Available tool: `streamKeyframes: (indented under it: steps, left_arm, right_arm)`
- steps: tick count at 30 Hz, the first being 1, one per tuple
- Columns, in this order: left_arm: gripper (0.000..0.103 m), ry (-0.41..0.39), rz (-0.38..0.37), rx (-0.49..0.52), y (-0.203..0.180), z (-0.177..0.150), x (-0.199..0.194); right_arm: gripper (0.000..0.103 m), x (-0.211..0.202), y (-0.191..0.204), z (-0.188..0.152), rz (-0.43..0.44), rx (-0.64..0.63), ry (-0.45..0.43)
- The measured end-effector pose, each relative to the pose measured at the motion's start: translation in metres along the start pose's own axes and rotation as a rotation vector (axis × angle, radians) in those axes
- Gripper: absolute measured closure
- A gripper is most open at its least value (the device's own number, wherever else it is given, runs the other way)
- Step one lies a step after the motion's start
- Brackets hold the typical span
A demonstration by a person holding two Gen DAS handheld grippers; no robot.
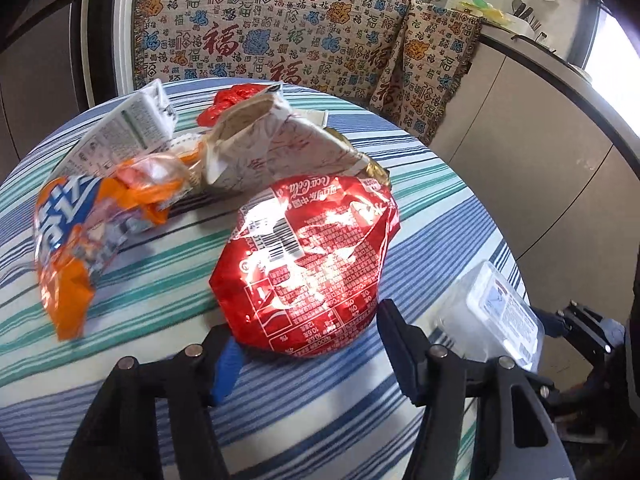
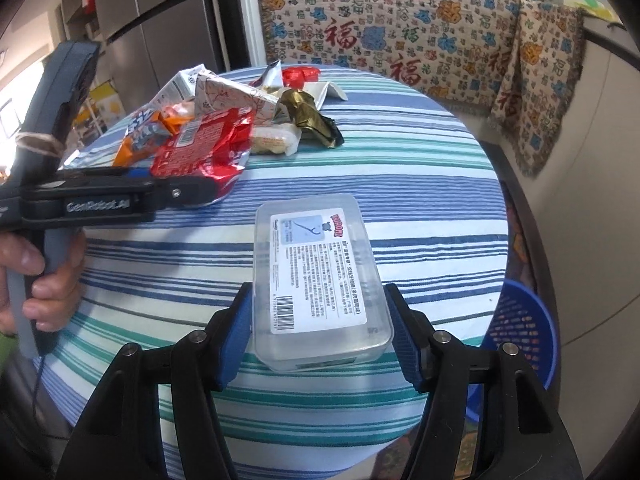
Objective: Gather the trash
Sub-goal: 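Carry the box and red bag over the blue wastebasket with both grippers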
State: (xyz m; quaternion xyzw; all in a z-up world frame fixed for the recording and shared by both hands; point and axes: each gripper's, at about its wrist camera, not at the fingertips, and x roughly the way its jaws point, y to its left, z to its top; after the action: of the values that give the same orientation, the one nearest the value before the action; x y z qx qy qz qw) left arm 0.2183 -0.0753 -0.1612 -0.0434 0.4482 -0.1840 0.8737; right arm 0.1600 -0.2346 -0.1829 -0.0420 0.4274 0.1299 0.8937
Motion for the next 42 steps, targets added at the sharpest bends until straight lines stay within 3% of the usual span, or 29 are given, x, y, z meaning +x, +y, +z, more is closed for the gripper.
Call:
streamKeyframes:
  steps: [6, 8, 11, 15, 18, 19, 22, 29, 42]
  left_arm:
    - [0.037, 0.024, 0.04, -0.019, 0.028, -0.039, -0.04]
    - [0.028, 0.031, 0.025, -0.01, 0.032, -0.038, -0.043]
    - [0.024, 0.03, 0.028, 0.004, 0.034, -0.035, -0.042]
    - [0.024, 0.04, 0.048, 0.035, 0.029, -0.029, -0.031]
    - [0.024, 0.017, 0.053, 0.038, 0.03, -0.024, -0.032]
    - [0.026, 0.006, 0.045, 0.033, 0.032, -0.024, -0.033]
    - [0.039, -0.006, 0.027, 0.036, 0.032, -0.024, -0.038]
    - [0.039, -0.033, 0.027, 0.047, 0.019, -0.023, -0.052]
    - [0.039, -0.027, 0.036, 0.097, -0.041, 0.004, -0.041]
  right_arm:
    - [0.037, 0.007, 0.016, 0.009, 0.025, -0.015, 0.022]
    - [0.028, 0.01, 0.02, 0.016, 0.049, -0.022, 0.05]
    - [0.013, 0.007, 0.024, 0.028, 0.051, -0.062, 0.073]
    - [0.013, 0.009, 0.032, 0.043, 0.013, -0.156, 0.141]
    - [0.018, 0.017, 0.033, 0.048, 0.002, -0.198, 0.179]
    - [0.041, 0.02, 0.034, 0.049, 0.015, -0.208, 0.199]
    - [0.042, 0.014, 0.028, 0.05, 0.015, -0.181, 0.192]
    - [0.042, -0.011, 0.001, 0.049, 0.088, -0.022, 0.091]
    - [0.042, -0.03, -0.052, 0.047, 0.076, 0.133, 0.025]
